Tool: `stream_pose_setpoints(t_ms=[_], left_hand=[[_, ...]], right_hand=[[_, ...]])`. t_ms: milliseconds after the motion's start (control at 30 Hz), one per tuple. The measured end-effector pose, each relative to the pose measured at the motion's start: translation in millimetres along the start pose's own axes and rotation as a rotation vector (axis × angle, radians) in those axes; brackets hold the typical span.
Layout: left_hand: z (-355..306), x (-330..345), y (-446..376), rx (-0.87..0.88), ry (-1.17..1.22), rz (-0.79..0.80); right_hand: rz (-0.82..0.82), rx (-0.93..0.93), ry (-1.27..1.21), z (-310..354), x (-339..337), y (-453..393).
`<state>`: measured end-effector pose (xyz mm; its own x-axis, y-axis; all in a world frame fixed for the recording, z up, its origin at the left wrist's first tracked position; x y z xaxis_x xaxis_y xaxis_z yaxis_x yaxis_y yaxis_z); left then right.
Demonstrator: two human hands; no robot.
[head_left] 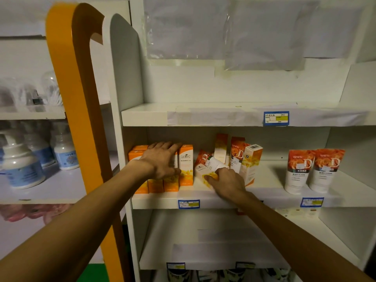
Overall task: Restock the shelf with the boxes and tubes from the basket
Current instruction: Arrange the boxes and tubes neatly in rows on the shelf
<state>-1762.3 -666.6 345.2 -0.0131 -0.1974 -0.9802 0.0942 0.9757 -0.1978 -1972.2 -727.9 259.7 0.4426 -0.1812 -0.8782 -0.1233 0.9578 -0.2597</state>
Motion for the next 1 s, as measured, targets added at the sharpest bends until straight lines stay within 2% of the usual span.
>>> stream_pose_setpoints(t_ms=[100,300,433,533,633,733,900,1000], left_hand=[[1,1,-1,-0.008,0.001,0.005],[-1,0,1,-0.006,0.007,0.006],[-1,-1,1,-0.009,0.014,0.005],[-1,-1,1,-0.011,0.015,0.000],[-1,0,1,-0.013,0.013,-0.003],[-2,0,1,-0.013,0.012,0.001],[-2,-1,2,-0.016,0.006,0.010],[-1,1,1,-0.015,0.011,0.015]], right_hand=[[0.020,0.017,-0.097,-2,0,2],[0.060,0.126,-0.461,-20,0,6],[0.045,0.154,-0.569,-32,-3,9],[0.069,0.250,-0.780,-37,-10,11],[0.162,0.302,-1.031,-31,-10,15],[0.228,0.205,-1.051,-20,-7,19],[0.138,0.023,-1.035,-8,-7,21],[0.180,-0.051,-0.978,4,2,25]])
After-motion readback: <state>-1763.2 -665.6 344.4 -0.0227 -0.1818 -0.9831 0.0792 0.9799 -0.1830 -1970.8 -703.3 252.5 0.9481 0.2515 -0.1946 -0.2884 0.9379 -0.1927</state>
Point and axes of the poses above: each hand's wrist, its own y-axis away from the middle knuckle, its own x-axis out of the palm, z = x × y, the point moved 4 cm from there along -y, towards the middle knuckle, and after that the axes turned 5 degrees about y, right-handed, at the moved point
